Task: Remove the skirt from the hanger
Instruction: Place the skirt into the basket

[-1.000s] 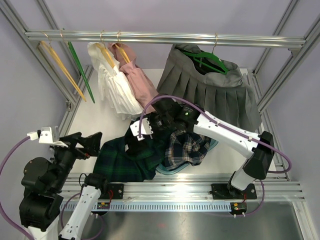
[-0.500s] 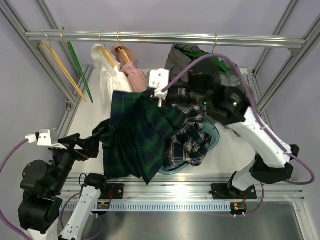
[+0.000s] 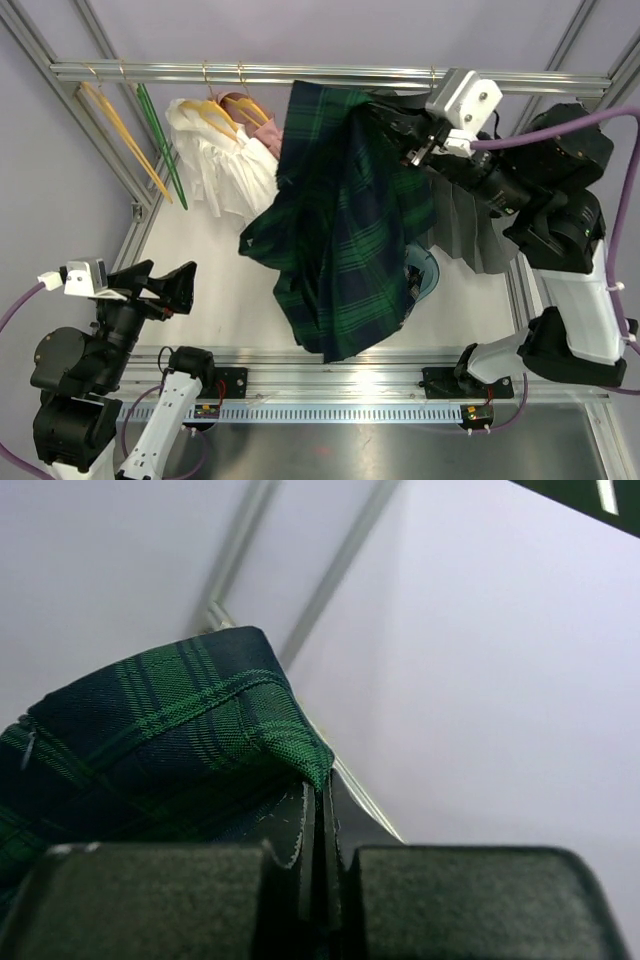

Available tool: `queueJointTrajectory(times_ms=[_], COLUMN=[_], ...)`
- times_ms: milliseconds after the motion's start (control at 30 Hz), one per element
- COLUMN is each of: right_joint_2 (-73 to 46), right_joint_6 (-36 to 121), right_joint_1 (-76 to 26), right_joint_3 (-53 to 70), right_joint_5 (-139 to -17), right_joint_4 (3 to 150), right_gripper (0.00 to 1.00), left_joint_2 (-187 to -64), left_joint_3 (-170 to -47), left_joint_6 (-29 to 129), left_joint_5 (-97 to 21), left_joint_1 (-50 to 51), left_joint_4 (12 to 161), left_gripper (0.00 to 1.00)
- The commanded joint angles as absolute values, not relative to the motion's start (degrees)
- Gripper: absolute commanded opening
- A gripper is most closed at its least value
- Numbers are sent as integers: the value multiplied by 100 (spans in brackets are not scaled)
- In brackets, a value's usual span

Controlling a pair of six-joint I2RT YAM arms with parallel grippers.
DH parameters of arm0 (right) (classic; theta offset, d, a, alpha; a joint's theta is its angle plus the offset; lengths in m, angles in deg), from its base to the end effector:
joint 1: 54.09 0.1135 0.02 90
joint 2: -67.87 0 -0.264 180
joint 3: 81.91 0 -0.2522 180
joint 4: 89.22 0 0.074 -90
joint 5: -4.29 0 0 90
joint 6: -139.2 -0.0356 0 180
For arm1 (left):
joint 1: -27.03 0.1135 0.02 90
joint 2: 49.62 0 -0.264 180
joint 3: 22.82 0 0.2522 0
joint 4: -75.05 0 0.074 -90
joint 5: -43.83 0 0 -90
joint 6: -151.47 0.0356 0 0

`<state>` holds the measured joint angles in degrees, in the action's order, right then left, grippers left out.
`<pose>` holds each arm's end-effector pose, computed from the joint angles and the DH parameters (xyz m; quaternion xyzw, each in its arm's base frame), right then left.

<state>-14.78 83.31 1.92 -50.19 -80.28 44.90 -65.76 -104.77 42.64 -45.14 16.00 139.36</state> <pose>0.1053 0.1621 0.6420 -0.4342 0.3785 0.1819 0.7969 -0.0204 0.0033 0.4198 -0.0410 0.6966 -0.1906 0.6905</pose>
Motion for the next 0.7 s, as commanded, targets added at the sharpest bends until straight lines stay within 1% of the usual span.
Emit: queueJointTrajectory(times_ms=[0, 67, 133, 167, 300, 467, 667], right_joint_2=[-1011, -904, -825, -825, -886, -860, -386], right_joint_6=[8786, 8779, 8638, 8620, 8725, 8734, 8331], right_joint_1=[-12, -494, -907, -1266, -1725, -1972, -1972], right_joint_3=[-4514, -4347, -4171, -4074, -3802, -3355, -2520], right_joint_5=[-8975, -9134, -9029, -8994, -8976, -8634, -7097], right_joint_4=[5267, 5250, 5198, 5145, 5101, 5066, 4504], right_gripper=[0, 0, 0, 0, 0, 0, 0], left_joint_2=[-6711, -6764, -6799, -6851, -6966, -7036, -6992], left_joint_3=[-10619, -10610, -10610, -10610, -10645, -10838, -10962], left_joint_6=[4389, 4389, 4389, 4389, 4389, 4381, 4372], left_joint_5=[-4547, -4495, -4451, -4407, -4301, -4266, -4371], left_joint_1=[1587, 1578, 1587, 1587, 1578, 1587, 1587], left_joint_4=[13566, 13505, 13461, 13417, 13320, 13398, 13548], left_gripper=[99, 99, 99, 99, 99, 99, 99])
